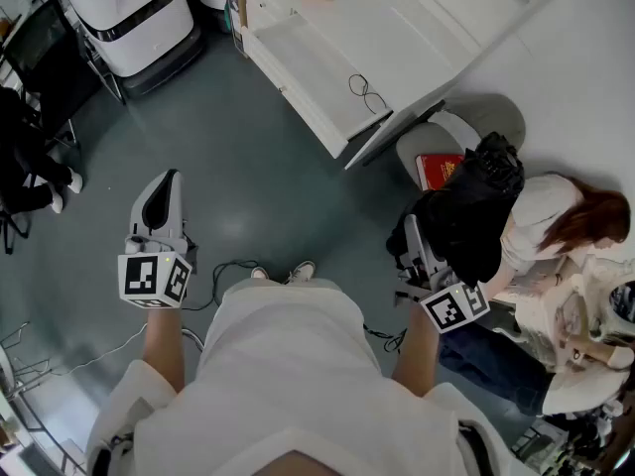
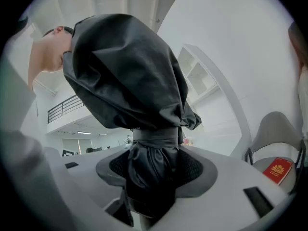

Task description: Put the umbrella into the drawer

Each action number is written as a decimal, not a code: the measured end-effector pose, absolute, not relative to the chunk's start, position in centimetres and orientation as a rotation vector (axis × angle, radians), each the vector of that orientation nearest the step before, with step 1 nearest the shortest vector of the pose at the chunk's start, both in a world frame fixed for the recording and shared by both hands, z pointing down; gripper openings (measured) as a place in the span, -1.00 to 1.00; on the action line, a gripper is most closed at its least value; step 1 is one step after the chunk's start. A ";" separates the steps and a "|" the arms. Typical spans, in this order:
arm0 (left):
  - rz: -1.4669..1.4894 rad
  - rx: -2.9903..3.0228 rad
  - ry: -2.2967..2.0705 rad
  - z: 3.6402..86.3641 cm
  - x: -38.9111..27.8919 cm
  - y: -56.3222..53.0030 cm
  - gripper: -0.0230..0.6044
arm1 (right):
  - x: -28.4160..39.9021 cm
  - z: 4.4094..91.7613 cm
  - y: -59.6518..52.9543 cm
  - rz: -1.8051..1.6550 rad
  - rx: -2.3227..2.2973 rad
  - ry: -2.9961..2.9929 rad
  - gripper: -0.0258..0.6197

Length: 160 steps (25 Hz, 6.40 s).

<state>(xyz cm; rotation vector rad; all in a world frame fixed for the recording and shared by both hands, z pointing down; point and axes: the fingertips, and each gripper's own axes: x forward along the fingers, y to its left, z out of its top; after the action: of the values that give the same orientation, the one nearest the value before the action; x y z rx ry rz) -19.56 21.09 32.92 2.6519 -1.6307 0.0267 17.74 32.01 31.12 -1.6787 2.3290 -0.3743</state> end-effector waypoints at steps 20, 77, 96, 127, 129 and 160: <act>0.031 2.617 -1.649 33.3 -16.0 20.9 -0.88 | 21.3 31.0 31.4 -0.310 -1.693 2.369 -0.17; 0.010 2.661 -1.141 38.0 -8.0 -14.4 -0.88 | 17.6 32.4 -0.3 -0.544 -1.904 2.389 -0.17; 0.066 2.628 -1.314 36.7 -6.4 -18.2 -0.88 | 20.8 36.3 -8.7 -0.624 -1.832 2.535 -0.17; 0.193 2.481 -1.364 41.0 -4.6 -18.2 -0.88 | 20.0 54.7 -15.2 -1.039 -1.750 2.885 -0.17; 0.210 2.472 -1.369 41.3 -4.4 -18.1 -0.88 | 19.9 56.1 -15.3 -1.048 -1.745 2.917 -0.17; 0.262 2.167 -1.523 47.2 -5.4 -12.2 -0.88 | 21.1 72.1 -17.4 -1.136 -1.778 3.218 -0.17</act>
<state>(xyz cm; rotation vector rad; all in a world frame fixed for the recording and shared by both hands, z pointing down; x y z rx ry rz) -5.37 -12.25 47.23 2.1671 -1.5226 0.2622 21.07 -17.38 72.14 -1.7779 3.2179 -1.1360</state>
